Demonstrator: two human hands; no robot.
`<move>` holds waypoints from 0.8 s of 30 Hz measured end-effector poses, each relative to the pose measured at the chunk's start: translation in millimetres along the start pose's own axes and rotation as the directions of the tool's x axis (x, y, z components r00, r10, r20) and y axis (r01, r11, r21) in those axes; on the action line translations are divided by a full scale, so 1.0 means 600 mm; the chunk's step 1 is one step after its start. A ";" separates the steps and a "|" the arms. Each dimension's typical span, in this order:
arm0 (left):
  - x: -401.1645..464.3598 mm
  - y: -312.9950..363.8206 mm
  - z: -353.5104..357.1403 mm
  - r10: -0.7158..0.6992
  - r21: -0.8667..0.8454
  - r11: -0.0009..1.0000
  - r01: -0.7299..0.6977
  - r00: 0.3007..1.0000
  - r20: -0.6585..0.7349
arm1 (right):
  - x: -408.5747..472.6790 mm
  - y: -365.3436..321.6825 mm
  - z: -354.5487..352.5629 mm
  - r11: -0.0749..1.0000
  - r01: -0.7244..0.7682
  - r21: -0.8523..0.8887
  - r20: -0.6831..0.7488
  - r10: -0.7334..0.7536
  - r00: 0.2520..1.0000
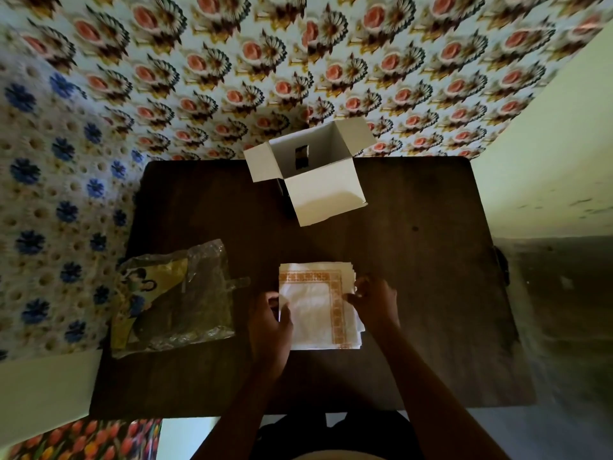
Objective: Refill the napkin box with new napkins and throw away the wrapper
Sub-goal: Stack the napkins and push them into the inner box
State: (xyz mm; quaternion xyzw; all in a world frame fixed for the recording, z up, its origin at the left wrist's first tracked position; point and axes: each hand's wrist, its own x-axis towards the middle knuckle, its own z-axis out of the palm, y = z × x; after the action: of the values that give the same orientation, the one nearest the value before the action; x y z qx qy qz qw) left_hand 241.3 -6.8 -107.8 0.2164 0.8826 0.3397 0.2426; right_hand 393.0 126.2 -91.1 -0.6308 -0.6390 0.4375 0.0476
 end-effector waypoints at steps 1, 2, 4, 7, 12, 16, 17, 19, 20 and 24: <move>0.000 0.001 0.000 -0.003 -0.010 1.000 0.003 1.000 0.001 | 0.000 0.003 0.001 1.000 -0.001 0.010 -0.002 0.001 1.000; 0.000 0.001 -0.001 -0.005 -0.025 1.000 0.005 1.000 -0.002 | 0.000 0.004 0.002 1.000 -0.006 0.023 -0.007 0.006 1.000; 0.001 0.003 -0.003 -0.020 -0.053 0.998 0.021 1.000 0.005 | 0.000 0.005 0.002 0.999 -0.024 0.041 -0.006 0.025 1.000; 0.002 0.009 -0.007 -0.068 -0.060 0.996 0.069 0.998 0.016 | 0.004 0.010 0.000 0.998 -0.051 0.022 0.054 0.049 0.997; 0.007 0.005 -0.009 -0.101 -0.048 0.994 0.103 0.994 0.037 | 0.006 0.020 0.000 0.996 -0.092 -0.023 0.107 0.093 0.990; 0.021 -0.001 -0.006 -0.193 0.063 0.980 0.188 0.977 0.088 | 0.006 0.024 0.004 0.997 -0.070 -0.041 0.090 0.073 0.993; 0.027 -0.003 -0.005 -0.239 0.078 0.970 0.232 0.966 0.100 | 0.008 0.027 0.007 0.996 -0.082 -0.020 0.082 0.083 0.993; 0.038 0.000 -0.006 -0.324 0.056 0.946 0.319 0.936 0.138 | 0.011 0.032 0.011 0.994 -0.105 0.007 0.107 0.103 0.989; 0.042 0.002 -0.007 -0.346 0.033 0.938 0.346 0.922 0.173 | 0.011 0.031 0.011 0.993 -0.114 0.023 0.133 0.110 0.985; 0.046 0.014 -0.008 -0.379 -0.012 0.916 0.400 0.877 0.295 | 0.011 0.029 0.018 0.985 -0.158 0.067 0.162 0.146 0.976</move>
State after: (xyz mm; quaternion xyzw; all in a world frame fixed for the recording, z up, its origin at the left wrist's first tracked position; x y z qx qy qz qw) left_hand 218.8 11.3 -106.6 0.0720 0.8505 0.2809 0.4388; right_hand 398.1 123.5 -111.7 -0.6392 -0.5728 0.5130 -0.0113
